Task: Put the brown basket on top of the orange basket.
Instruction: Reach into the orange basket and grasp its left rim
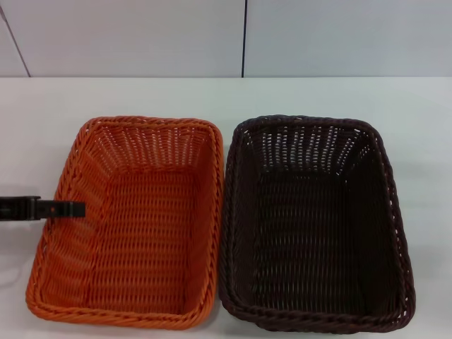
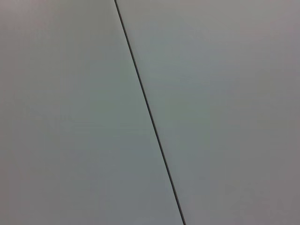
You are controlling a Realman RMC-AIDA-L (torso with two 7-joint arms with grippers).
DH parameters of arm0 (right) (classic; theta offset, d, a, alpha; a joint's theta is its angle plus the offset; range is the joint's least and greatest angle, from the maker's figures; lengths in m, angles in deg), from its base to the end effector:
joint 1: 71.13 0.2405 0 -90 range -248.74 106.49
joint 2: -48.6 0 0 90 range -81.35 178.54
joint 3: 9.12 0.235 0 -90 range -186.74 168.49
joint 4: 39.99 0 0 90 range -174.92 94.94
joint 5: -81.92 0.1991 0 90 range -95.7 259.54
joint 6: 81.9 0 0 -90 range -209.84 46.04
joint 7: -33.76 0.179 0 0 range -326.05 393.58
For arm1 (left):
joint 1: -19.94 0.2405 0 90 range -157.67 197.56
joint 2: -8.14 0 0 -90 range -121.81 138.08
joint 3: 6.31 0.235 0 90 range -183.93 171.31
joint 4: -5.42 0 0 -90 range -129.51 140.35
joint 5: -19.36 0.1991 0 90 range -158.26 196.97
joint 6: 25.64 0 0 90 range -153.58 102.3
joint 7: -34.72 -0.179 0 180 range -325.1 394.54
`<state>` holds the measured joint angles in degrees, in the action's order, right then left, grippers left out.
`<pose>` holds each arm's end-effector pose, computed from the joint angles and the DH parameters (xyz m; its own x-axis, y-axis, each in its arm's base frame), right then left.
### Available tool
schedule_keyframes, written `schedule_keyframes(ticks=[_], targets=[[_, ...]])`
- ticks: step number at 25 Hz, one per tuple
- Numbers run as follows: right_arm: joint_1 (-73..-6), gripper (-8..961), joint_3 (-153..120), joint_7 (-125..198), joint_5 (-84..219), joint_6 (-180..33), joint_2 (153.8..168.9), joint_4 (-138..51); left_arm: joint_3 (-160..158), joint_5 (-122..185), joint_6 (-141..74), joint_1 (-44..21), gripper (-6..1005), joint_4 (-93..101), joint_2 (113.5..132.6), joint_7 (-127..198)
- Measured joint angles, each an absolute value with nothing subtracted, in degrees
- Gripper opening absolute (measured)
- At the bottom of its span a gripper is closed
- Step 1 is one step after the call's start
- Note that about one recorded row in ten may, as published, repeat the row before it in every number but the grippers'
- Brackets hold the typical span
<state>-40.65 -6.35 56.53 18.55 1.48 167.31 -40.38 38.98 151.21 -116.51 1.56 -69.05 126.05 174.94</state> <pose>0.3015 0.3571 0.1002 0.4865 0.3990 -0.7773 -0.8604 0.0641 -0.5056 -0.2799 0.3096 0.0661 0.3638 0.8505 0.3799 0.9239 -0.2778 -0.2630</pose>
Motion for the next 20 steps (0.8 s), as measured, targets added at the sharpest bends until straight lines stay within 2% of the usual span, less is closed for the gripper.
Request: schedule_keyframes(ticks=[20], targets=[[-41.2, 540, -5.3, 56.6, 18.5, 0.8, 167.42, -39.9, 42.1, 151.6, -115.0, 1.0, 713, -65.6, 125.99, 173.0]])
